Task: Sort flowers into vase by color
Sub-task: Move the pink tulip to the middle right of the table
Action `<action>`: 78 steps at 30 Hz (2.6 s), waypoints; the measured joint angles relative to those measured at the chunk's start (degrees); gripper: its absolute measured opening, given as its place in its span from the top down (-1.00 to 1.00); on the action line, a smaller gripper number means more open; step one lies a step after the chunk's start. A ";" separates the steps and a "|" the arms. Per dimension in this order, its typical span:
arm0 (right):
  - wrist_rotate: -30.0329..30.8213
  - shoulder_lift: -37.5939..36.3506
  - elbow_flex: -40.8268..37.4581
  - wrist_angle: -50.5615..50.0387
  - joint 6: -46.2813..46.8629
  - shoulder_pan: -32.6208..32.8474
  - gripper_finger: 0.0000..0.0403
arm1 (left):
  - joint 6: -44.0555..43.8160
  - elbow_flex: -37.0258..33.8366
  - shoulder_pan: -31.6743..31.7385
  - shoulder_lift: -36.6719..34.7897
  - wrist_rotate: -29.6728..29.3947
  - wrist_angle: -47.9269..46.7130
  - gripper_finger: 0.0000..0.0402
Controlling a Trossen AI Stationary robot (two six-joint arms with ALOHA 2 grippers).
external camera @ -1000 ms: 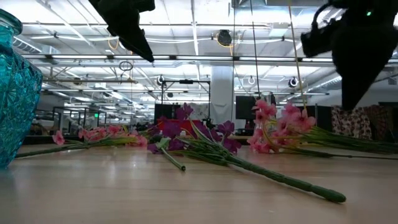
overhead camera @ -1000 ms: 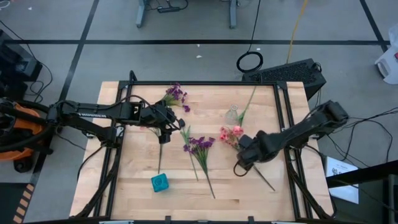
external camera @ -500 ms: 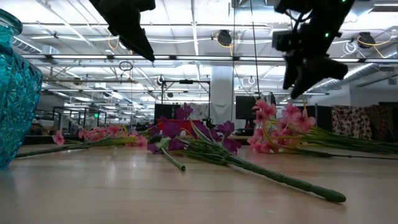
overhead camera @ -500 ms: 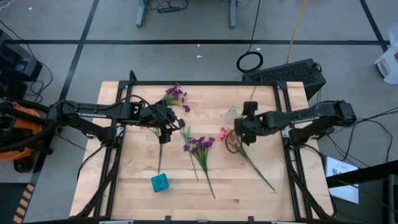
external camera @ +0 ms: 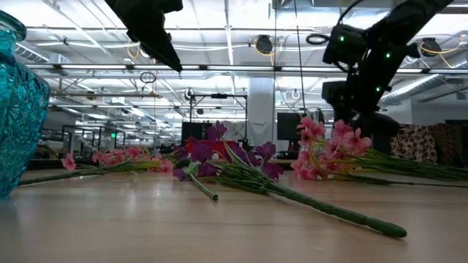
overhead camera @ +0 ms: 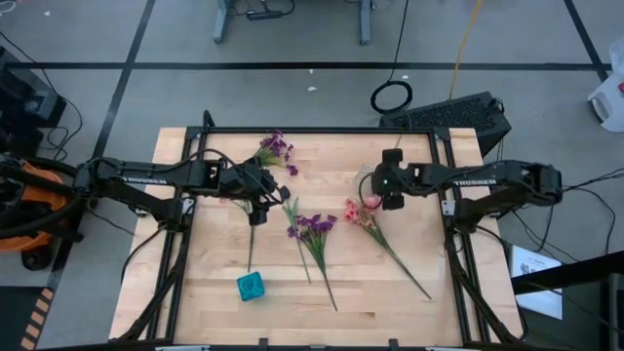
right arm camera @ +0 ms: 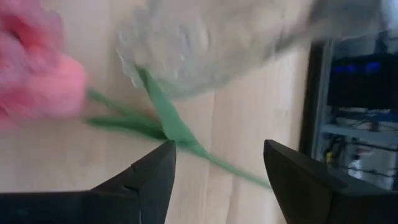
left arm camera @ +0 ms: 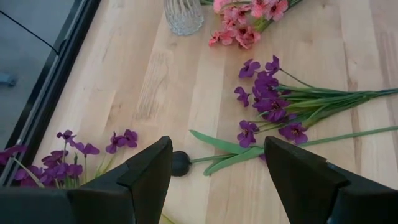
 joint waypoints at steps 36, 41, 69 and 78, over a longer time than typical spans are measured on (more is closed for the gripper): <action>-20.51 12.87 -2.73 10.17 -17.89 -22.14 0.54 | -0.09 0.00 -1.15 0.00 0.02 4.34 -0.28; -21.71 12.92 -2.78 10.12 -18.11 -22.97 0.72 | -1.43 0.00 -1.15 0.00 0.00 4.55 -0.28; -8.50 13.31 5.68 -12.74 -11.64 -15.92 1.00 | -1.19 0.00 -2.77 -0.02 0.00 5.11 -0.28; -9.65 13.20 7.23 -7.82 -23.40 -18.90 0.66 | -1.29 0.02 -2.77 -0.02 0.02 5.57 -0.28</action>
